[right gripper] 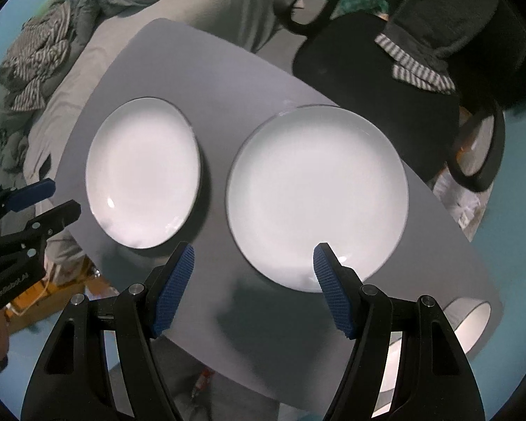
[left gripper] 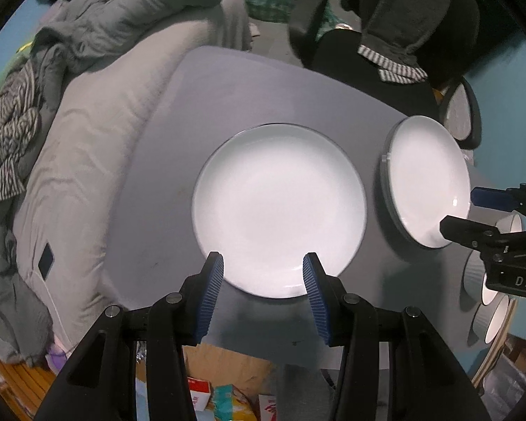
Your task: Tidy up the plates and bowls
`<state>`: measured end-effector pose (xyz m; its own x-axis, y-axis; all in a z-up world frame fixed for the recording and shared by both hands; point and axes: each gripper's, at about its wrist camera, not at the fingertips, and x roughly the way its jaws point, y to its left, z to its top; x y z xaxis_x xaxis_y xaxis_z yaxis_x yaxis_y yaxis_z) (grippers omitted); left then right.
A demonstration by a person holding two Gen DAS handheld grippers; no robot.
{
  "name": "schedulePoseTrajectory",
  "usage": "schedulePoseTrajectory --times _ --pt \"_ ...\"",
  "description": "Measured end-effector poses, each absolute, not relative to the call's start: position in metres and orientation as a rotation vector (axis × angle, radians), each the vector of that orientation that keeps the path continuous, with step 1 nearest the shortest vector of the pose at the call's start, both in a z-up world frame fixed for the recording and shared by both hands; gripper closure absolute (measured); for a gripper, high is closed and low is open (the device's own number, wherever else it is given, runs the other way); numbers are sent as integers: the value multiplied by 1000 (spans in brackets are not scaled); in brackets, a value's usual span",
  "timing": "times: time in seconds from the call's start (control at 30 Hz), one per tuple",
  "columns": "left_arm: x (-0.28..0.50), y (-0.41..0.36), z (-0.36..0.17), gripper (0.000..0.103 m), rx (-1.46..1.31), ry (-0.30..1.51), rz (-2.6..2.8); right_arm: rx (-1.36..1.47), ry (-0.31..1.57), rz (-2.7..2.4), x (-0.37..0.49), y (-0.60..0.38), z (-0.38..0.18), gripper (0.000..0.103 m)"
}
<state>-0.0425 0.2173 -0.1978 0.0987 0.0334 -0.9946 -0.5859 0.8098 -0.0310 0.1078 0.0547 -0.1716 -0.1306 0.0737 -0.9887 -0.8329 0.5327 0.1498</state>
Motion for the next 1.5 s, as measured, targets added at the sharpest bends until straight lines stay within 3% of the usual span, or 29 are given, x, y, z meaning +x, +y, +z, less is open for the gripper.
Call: schedulePoseTrajectory --times 0.67,1.3,1.5 --pt "-83 289 -242 55 -716 1370 553 -678 1550 1039 109 132 -206 33" --pt "-86 312 -281 55 -876 1354 494 -632 1686 1083 116 148 -249 33" --pt "-86 314 -285 55 -917 1336 477 -624 1740 1107 111 147 -257 56"
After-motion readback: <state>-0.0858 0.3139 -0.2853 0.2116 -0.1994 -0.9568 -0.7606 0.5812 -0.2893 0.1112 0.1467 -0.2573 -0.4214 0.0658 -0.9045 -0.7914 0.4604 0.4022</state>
